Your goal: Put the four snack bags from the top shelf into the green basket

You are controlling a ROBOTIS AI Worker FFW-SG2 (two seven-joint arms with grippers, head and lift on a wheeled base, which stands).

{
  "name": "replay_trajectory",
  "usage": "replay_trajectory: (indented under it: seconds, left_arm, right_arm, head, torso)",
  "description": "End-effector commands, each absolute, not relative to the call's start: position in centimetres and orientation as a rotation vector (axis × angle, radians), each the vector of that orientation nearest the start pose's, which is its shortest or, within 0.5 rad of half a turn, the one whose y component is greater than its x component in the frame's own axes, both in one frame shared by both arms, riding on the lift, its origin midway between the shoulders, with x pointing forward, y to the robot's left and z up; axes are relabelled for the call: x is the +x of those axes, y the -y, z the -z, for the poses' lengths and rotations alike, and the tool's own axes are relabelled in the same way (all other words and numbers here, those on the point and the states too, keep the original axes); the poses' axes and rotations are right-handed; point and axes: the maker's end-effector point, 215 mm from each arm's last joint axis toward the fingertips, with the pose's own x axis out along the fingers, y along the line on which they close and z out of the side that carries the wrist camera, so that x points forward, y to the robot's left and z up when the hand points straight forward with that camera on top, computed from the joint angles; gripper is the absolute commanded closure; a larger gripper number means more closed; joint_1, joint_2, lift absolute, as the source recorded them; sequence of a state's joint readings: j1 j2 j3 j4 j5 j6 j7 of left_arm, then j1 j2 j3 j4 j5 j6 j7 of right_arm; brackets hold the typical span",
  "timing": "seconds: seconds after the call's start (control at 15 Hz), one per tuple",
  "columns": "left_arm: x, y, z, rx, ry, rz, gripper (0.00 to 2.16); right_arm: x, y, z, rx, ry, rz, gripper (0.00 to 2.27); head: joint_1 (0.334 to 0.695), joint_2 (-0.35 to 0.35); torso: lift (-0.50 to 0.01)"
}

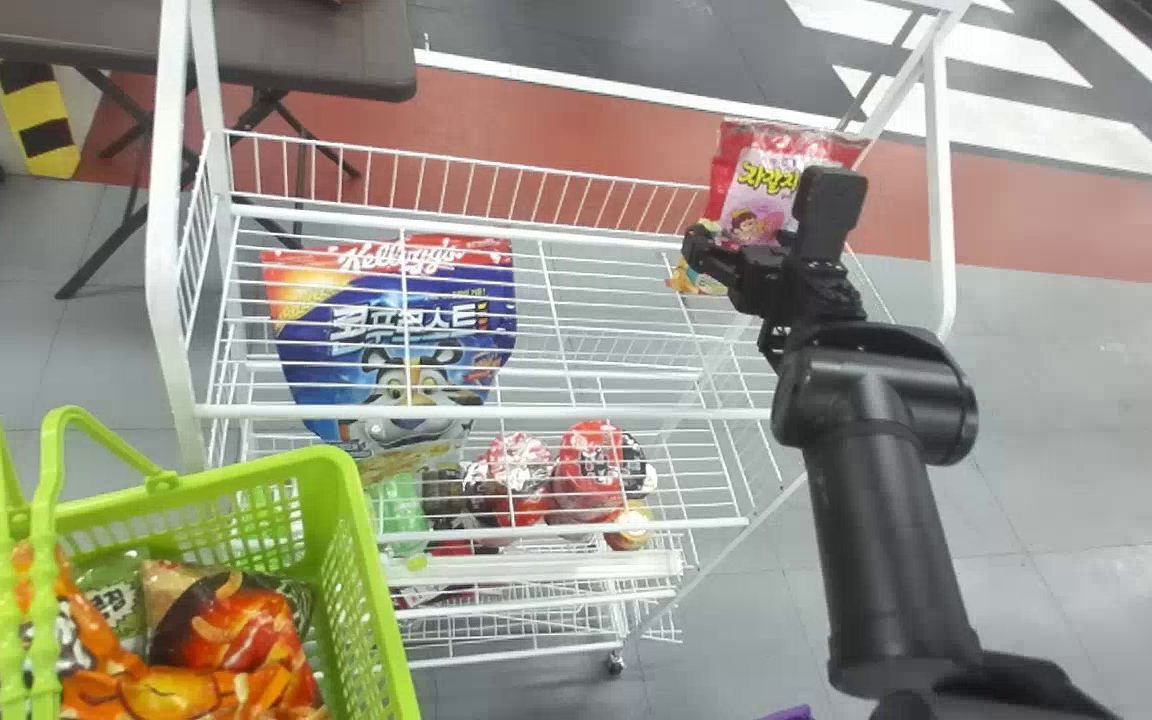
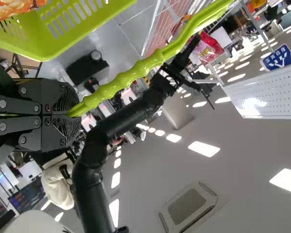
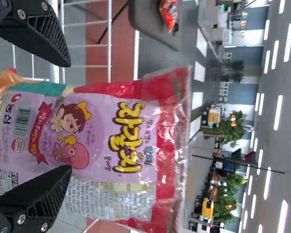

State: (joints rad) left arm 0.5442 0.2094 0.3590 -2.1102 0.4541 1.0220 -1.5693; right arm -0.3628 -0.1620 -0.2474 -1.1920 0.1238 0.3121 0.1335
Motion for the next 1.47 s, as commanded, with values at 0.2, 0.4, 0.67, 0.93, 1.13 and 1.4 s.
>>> replay_trajectory:
  seconds: [0.2, 0.4, 0.67, 0.93, 1.13, 1.4]
  left_arm:
    - [22.3, -16.4, 34.5, -0.869, -0.588, 1.316, 2.15]
    - [22.4, -16.6, 34.6, -0.869, -0.588, 1.313, 2.15]
    - [22.6, -16.8, 34.6, -0.87, -0.583, 1.308, 2.15]
    - [22.9, -17.2, 34.8, -0.877, -0.577, 1.293, 2.15]
    - [23.0, -17.3, 34.6, -0.875, -0.57, 1.289, 2.15]
    - [23.5, -17.5, 34.0, -0.859, -0.552, 1.293, 2.15]
  right_arm:
    - [66.3, 44.2, 40.8, -0.161, -0.361, 0.242, 2.25]
    - [65.1, 44.3, 38.9, -0.106, -0.297, 0.247, 2.25]
    - [62.0, 43.9, 36.7, -0.026, -0.242, 0.238, 2.25]
    - [56.4, 37.6, 32.4, 0.09, -0.249, 0.091, 2.25]
    - [51.4, 29.5, 30.9, 0.173, -0.364, -0.109, 2.25]
    - [43.8, 18.5, 31.0, 0.257, -0.54, -0.396, 2.25]
  head:
    - [0.695, -0.333]
    - [0.695, -0.34]
    - [0.695, -0.344]
    - [0.695, -0.336]
    - [0.695, -0.284]
    - [0.695, -0.148]
  torso:
    - [-0.004]
    - [-0.004]
    - [-0.004]
    - [-0.004]
    - [-0.004]
    - [-0.004]
